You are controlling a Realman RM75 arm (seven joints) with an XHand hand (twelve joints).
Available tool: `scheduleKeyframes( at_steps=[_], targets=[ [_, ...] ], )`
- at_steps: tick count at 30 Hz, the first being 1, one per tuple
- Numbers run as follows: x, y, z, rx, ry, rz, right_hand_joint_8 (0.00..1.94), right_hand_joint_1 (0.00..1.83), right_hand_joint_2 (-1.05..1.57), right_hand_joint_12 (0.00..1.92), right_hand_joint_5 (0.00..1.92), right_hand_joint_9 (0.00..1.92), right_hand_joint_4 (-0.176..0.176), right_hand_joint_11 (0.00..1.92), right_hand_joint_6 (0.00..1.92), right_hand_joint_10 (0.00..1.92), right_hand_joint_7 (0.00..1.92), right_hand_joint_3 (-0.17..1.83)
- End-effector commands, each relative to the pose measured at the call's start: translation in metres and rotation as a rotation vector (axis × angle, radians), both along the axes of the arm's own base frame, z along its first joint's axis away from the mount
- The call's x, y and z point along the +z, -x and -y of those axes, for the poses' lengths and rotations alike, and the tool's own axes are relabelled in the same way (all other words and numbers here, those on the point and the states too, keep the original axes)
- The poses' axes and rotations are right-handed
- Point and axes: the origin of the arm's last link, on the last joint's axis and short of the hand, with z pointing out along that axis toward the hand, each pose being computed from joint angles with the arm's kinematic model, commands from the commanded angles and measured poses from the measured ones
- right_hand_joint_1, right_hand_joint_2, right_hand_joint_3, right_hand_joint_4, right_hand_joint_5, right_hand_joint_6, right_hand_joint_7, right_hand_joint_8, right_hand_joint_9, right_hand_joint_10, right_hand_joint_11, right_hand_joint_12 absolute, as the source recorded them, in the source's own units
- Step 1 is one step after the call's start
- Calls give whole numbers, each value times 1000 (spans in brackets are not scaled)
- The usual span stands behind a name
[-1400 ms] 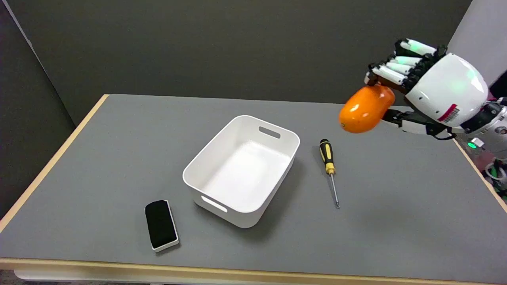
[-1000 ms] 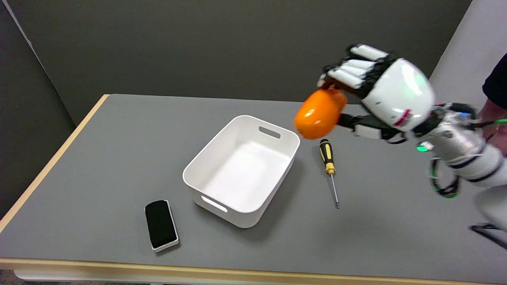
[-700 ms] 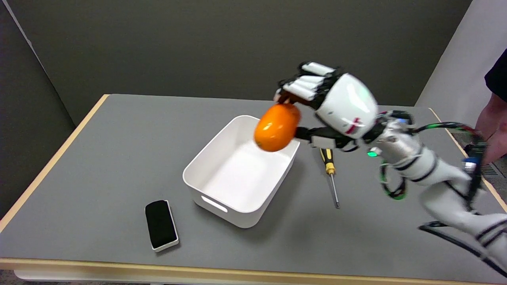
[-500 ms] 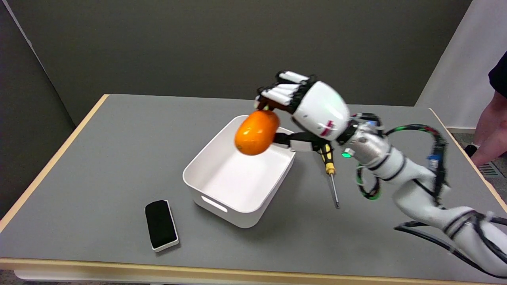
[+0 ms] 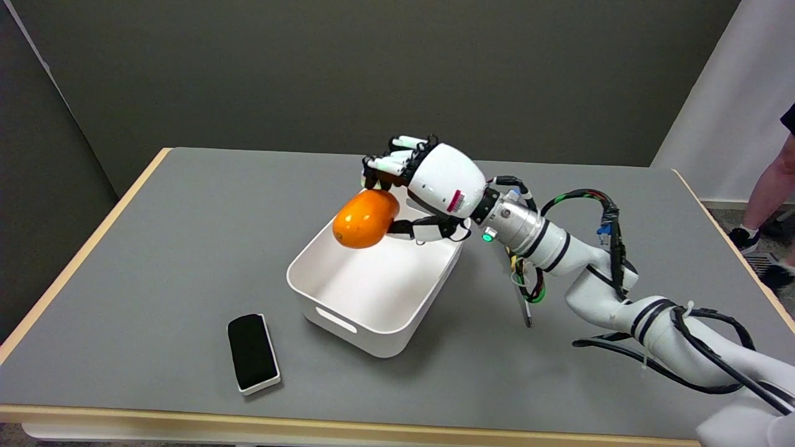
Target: Place mango into white box.
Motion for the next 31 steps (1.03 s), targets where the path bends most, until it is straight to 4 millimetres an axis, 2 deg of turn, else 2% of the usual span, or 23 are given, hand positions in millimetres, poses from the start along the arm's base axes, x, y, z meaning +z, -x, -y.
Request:
scheduleKeyframes(
  at_steps=[1,3,4,6,7,8,10,14,16,18,19,20,23,25,29,31],
  targets=[
    [52,51,7,-313,100,120,1035,1010,713,1614,487,579,17,239,1051,1242,670,878],
    [69,48,4,-319,126,117,675,964,640,1299,318,366,-1,80,627,998,457,958],
    [81,45,1,-314,146,125,511,922,619,1066,244,229,-10,39,496,754,322,952],
    [98,41,-3,-301,176,153,256,842,588,577,126,-1,-23,-1,342,263,92,929],
    [108,39,-6,-290,198,176,214,837,584,282,91,-1,-27,-1,349,94,60,938],
    [114,37,-9,-277,215,196,154,853,570,88,65,-1,-32,-1,336,-1,32,933],
    [120,35,-16,-253,241,226,36,910,531,-1,43,-1,-42,-1,274,-1,-1,899],
    [131,17,-26,-166,293,308,-1,896,532,-1,46,-1,-45,-1,200,-1,-1,884],
    [142,9,-31,-130,329,421,1,903,542,-1,46,-1,-42,-1,189,-1,-1,900],
    [157,3,-37,-107,363,606,188,809,575,300,46,-1,-24,-1,287,136,43,955],
    [158,3,-38,-104,365,620,213,805,578,346,47,-1,-23,-1,301,178,47,960],
    [162,0,-40,-91,367,676,289,791,585,484,51,-1,-19,-1,346,304,59,974],
    [167,-10,-52,-21,348,818,376,786,658,1044,200,168,-15,-1,383,756,328,939],
    [169,-18,-60,33,328,906,463,712,665,1084,210,197,-16,-1,455,769,339,1005],
    [176,-26,-72,109,304,1036,432,750,690,1133,250,222,-11,-1,453,816,389,933],
    [177,-29,-76,137,290,1056,478,690,687,1120,243,244,-8,14,485,803,380,996]
  ],
)
